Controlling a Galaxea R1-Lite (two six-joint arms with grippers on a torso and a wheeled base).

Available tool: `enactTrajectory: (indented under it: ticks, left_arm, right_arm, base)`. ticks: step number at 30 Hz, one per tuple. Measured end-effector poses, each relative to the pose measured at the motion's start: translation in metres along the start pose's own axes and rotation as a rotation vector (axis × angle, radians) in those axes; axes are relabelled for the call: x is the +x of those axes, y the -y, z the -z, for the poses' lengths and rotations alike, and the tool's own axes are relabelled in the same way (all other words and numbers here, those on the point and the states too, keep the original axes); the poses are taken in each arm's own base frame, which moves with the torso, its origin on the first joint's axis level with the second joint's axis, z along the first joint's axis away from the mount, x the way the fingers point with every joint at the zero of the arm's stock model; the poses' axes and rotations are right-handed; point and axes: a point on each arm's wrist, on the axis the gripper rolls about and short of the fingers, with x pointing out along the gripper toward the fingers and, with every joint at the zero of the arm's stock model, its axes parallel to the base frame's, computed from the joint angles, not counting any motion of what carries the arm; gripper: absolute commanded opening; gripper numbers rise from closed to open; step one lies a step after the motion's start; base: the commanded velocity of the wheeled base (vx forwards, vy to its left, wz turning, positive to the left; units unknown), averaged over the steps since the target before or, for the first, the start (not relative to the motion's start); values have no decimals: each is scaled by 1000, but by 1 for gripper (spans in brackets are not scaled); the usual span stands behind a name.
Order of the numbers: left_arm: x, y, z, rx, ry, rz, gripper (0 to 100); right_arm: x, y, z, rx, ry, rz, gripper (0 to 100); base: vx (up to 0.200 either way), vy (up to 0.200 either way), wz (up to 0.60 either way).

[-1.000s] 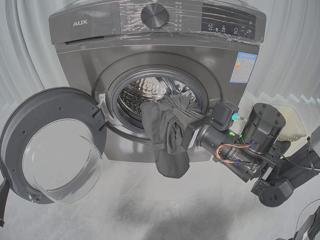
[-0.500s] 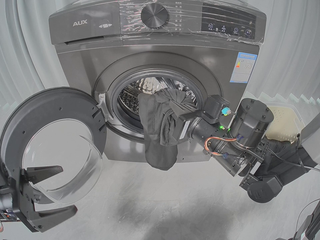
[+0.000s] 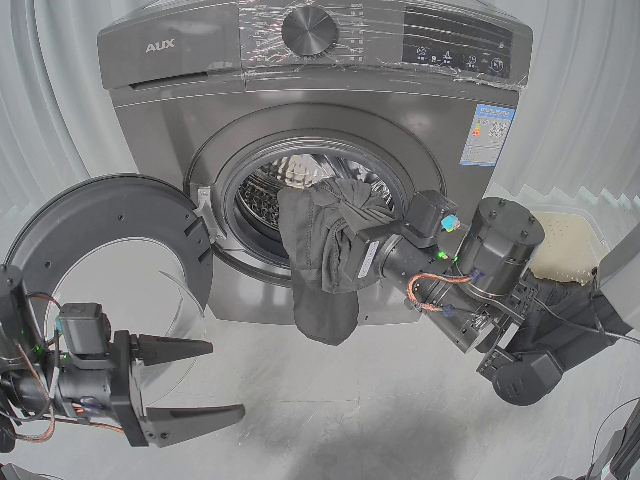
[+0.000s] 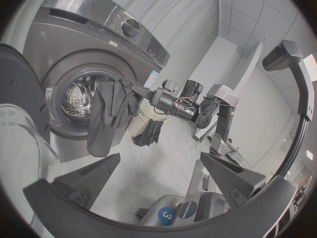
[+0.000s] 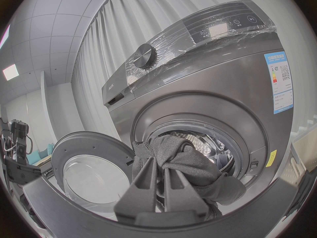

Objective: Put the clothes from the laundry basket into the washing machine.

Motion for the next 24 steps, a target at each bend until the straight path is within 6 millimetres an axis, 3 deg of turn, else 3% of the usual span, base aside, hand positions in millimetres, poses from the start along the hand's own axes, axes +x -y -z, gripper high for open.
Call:
enactTrajectory:
  ticks: [14,24]
  left_arm:
    - [57,-29,-16,-83,-43,93,100]
    - [104,-57,-19,-34,63,-69,100]
  right_arm:
    - [-1,-3,-1,3,4,-9,0]
    - [-2,-4,-3,5,12,-11,0]
  base:
    - [0,0,0]
    - [0,0,0]
